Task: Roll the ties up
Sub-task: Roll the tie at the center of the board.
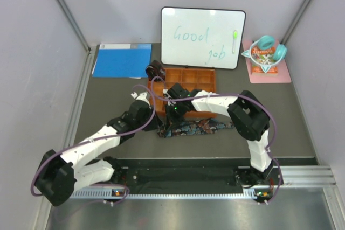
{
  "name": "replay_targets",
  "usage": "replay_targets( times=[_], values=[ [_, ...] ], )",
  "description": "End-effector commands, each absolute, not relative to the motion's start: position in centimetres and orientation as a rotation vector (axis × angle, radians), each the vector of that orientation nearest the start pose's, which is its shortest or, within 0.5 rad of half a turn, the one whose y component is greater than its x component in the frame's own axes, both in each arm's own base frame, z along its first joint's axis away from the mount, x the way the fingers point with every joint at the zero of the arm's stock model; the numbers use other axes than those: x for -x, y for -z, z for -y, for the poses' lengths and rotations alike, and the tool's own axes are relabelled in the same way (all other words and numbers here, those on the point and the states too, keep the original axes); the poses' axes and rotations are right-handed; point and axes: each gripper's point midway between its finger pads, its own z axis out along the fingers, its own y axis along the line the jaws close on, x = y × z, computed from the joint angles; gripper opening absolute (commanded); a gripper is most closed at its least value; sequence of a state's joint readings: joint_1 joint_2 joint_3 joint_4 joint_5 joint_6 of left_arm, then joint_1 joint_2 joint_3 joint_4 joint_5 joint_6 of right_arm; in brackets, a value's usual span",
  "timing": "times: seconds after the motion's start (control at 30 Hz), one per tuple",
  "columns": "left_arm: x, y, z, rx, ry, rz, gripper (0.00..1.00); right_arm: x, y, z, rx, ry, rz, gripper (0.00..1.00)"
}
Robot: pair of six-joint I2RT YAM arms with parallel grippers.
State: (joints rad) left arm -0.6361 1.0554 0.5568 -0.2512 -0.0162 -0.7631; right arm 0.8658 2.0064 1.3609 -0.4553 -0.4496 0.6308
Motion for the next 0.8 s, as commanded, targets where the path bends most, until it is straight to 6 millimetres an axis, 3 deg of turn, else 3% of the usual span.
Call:
replay_targets(
  times=[0.0, 0.17, 0.33, 0.5, 0.77],
  values=[
    [-23.0, -10.9, 21.8, 0.132, 0.764, -2.382, 0.33, -21.5, -3.4, -39.5, 0.504, -0.930, -2.894, 0.00],
    [-23.0, -10.6, 22.6, 0.117, 0.778, -2.393, 0.32, -21.6, -3.3, -39.1, 0.506, -0.907, -2.896, 0.00],
    [-22.6, -10.1, 22.7, 0.135, 0.787, -2.404, 0.21, -21.6, -3.4, -38.6, 0.497, -0.899, -2.899, 0.00],
    [-23.1, -11.0, 23.3, 0.137, 0.772, -2.396, 0.13, -21.8, -3.6, -37.8, 0.478, -0.888, -2.897, 0.00],
    [-23.4, -11.4, 26.3, 0.073, 0.738, -2.405, 0.08, -22.6, -4.6, -36.2, 0.441, -0.876, -2.882, 0.00]
  ],
)
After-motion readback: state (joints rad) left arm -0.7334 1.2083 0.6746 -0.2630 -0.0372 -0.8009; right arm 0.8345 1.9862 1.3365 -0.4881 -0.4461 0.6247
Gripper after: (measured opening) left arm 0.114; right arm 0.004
